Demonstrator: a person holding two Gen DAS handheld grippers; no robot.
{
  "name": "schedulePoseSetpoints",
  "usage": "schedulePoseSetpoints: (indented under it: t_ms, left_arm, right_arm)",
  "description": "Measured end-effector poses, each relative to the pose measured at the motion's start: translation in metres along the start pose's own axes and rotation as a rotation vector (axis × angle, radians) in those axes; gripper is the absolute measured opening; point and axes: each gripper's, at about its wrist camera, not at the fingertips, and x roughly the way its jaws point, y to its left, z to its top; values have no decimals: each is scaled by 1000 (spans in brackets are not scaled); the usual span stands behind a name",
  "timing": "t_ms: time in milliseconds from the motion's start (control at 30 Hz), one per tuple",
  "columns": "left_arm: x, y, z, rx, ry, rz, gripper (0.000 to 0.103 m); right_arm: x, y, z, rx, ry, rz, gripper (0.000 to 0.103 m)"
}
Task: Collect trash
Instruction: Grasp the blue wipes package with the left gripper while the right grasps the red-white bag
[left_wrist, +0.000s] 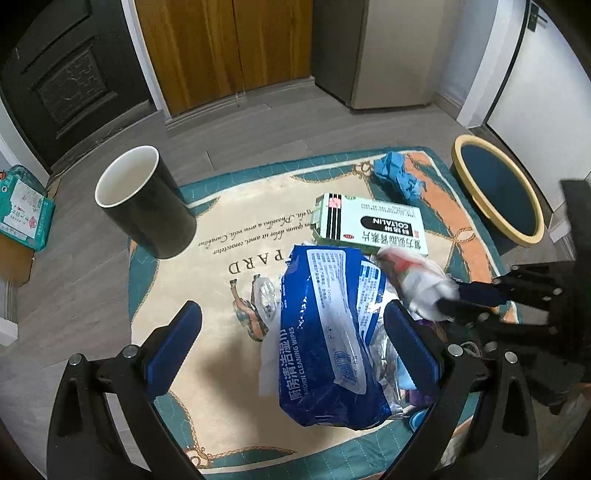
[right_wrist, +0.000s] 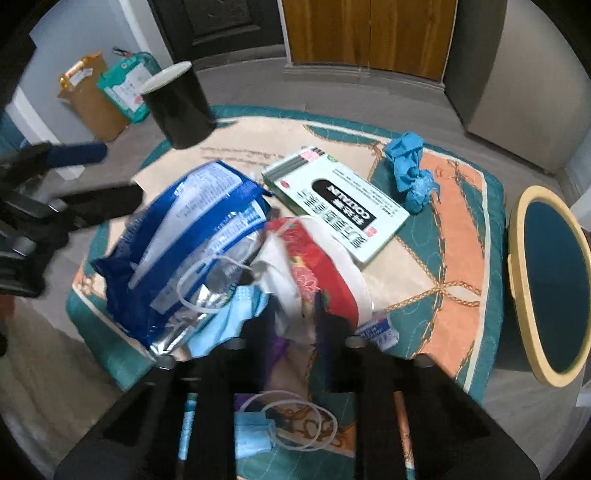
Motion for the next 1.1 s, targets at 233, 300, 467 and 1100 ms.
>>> schedulePoseSetpoints:
  t_ms: [233,300,467,1100]
  left_arm:
    - [13,-3,-1,-1,36,-8,97]
    - [16,-7,-2,12,42,-12,97]
    - [25,-23,-6,78,82,-24,86]
    - [35,-37,-12,144,119,-28,8]
  right_arm:
    - [-49,-11,9,76,-134,30,12]
    - [-58,-20,11,108,-166,17,12]
    - [-55,-38,12,185,-154,13,12]
    - [-51,-44,13,193,-149,-15,12]
